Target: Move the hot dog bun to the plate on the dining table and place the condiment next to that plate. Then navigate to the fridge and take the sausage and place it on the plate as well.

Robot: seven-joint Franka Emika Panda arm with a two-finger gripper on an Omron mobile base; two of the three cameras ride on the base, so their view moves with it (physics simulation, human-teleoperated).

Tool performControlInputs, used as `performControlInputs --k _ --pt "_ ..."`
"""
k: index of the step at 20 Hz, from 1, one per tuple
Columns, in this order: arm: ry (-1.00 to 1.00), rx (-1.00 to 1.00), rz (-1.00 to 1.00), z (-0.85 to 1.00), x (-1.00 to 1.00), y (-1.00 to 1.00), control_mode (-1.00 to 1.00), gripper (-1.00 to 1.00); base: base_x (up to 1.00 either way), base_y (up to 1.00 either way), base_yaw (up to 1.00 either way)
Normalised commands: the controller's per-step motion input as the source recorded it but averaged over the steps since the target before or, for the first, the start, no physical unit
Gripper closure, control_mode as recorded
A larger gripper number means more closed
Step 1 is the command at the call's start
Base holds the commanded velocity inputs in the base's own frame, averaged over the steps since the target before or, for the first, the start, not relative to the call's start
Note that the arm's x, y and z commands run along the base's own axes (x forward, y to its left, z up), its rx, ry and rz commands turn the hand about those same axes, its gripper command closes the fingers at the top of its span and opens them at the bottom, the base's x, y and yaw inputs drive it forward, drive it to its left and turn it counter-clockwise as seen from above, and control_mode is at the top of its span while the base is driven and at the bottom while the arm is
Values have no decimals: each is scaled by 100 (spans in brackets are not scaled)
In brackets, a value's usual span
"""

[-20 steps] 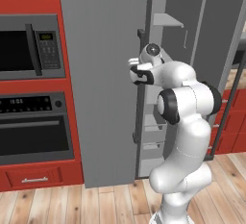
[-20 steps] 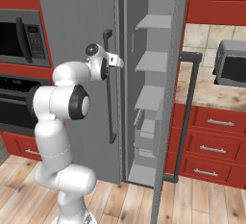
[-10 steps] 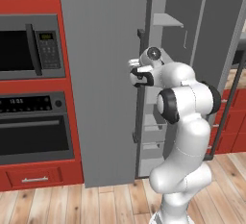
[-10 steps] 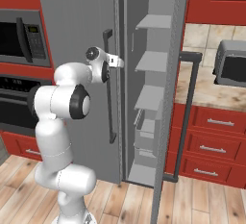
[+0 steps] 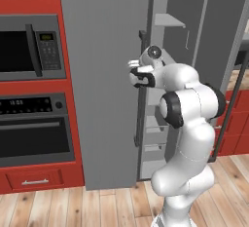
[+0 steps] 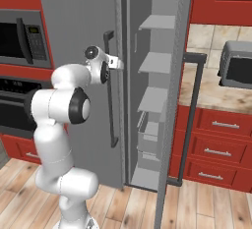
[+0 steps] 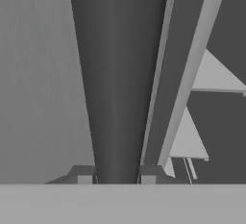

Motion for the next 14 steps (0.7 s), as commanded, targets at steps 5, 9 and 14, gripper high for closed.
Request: performControlInputs --k 5,9,14 --pt "-4 -1 2 -10 -76 83 -100 100 0 0 0" --pt "-7 -3 1 -5 -80 88 -100 100 0 0 0" --pt "-7 0 0 0 -77 91 -100 100 0 0 0"
